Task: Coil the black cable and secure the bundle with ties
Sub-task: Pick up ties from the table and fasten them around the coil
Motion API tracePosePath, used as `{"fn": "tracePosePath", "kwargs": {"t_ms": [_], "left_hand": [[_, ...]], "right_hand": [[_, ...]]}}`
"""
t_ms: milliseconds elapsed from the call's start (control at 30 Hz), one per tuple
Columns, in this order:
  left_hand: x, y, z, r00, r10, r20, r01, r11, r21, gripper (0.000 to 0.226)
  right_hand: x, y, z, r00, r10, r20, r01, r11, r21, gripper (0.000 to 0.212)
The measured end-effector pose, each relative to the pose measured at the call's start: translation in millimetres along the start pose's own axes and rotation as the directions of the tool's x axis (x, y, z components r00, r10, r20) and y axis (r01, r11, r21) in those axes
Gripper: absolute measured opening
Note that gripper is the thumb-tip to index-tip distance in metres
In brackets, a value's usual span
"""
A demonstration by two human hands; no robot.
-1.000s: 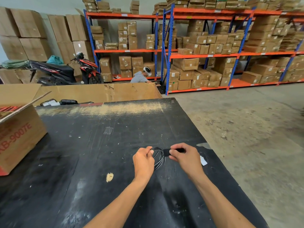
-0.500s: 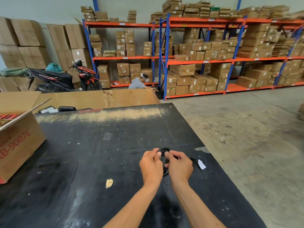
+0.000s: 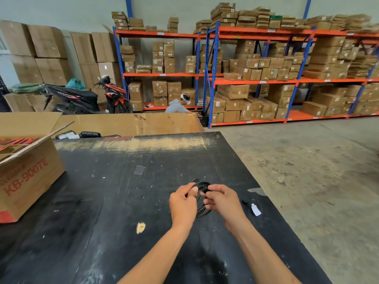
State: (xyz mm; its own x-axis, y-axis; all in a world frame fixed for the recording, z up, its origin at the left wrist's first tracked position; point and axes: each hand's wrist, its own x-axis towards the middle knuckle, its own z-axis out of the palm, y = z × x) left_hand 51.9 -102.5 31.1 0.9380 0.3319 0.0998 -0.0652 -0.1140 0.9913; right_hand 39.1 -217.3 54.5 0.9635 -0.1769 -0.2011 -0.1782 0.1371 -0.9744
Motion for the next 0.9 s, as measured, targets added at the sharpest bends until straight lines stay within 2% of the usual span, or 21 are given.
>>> {"fn": "tracePosePath", "kwargs": {"t_ms": [33, 100, 200, 267, 333, 367, 400, 467, 567, 667, 800, 867, 900], "left_hand": [[0.5, -1.6, -1.4, 1.0, 0.021, -0.003, -0.021, 0.999, 0.03, 0.02], [0.6, -4.2, -3.5, 0.998, 0.061, 0.011, -0.062, 0.995, 0.079, 0.019], [-1.0, -4.5, -5.5, 0.993, 0.109, 0.048, -0.114, 0.986, 0.122, 0.018], [-3.2, -2.9, -6.4, 0.987, 0.141, 0.072, -0.15, 0.979, 0.14, 0.019], [-4.9, -4.5, -6.0, 0.978, 0.184, 0.102, -0.2, 0.964, 0.175, 0.02], [-5.4, -5.7, -5.7, 0.972, 0.206, 0.116, -0.226, 0.955, 0.193, 0.02], [-5.9, -6.6, -5.7, 0.965, 0.229, 0.13, -0.253, 0.944, 0.21, 0.021], [-6.3, -8.4, -5.8, 0.945, 0.284, 0.162, -0.317, 0.918, 0.237, 0.023], [-7.8, -8.9, -7.3, 0.907, 0.361, 0.217, -0.41, 0.877, 0.252, 0.025], [-6.9, -8.8, -11.4, 0.877, 0.409, 0.252, -0.466, 0.852, 0.239, 0.026], [-2.8, -11.1, -21.4, 0.786, 0.502, 0.362, -0.593, 0.777, 0.21, 0.033], [-2.3, -14.9, -24.6, 0.734, 0.541, 0.41, -0.645, 0.744, 0.173, 0.036], [-2.4, -17.4, -24.9, 0.723, 0.545, 0.425, -0.65, 0.745, 0.15, 0.037]], "right_hand": [[0.2, 2.7, -3.0, 0.997, -0.076, -0.034, 0.07, 0.986, -0.152, 0.015], [-1.6, 6.3, -8.1, 0.966, -0.256, -0.039, 0.21, 0.864, -0.458, 0.013], [-2.1, 11.7, -14.1, 0.899, -0.417, 0.133, 0.381, 0.596, -0.707, 0.021], [2.3, 18.0, -18.7, 0.821, -0.511, 0.254, 0.481, 0.38, -0.79, 0.025], [8.8, 24.0, -21.9, 0.681, -0.632, 0.371, 0.579, 0.155, -0.8, 0.022], [11.4, 25.4, -23.1, 0.606, -0.683, 0.407, 0.612, 0.075, -0.787, 0.018], [12.6, 24.8, -23.8, 0.555, -0.715, 0.425, 0.629, 0.026, -0.777, 0.015], [13.3, 21.0, -25.0, 0.506, -0.742, 0.44, 0.642, -0.017, -0.767, 0.012], [15.2, 15.0, -28.9, 0.538, -0.738, 0.406, 0.637, 0.04, -0.77, 0.012], [21.8, 9.3, -31.7, 0.666, -0.658, 0.351, 0.639, 0.259, -0.724, 0.007], [26.1, -13.9, -39.1, 0.809, -0.371, 0.456, 0.587, 0.482, -0.65, 0.007], [25.9, -24.8, -43.5, 0.845, -0.203, 0.495, 0.51, 0.589, -0.627, 0.009], [26.3, -28.5, -45.3, 0.85, -0.151, 0.505, 0.483, 0.607, -0.631, 0.009]]}}
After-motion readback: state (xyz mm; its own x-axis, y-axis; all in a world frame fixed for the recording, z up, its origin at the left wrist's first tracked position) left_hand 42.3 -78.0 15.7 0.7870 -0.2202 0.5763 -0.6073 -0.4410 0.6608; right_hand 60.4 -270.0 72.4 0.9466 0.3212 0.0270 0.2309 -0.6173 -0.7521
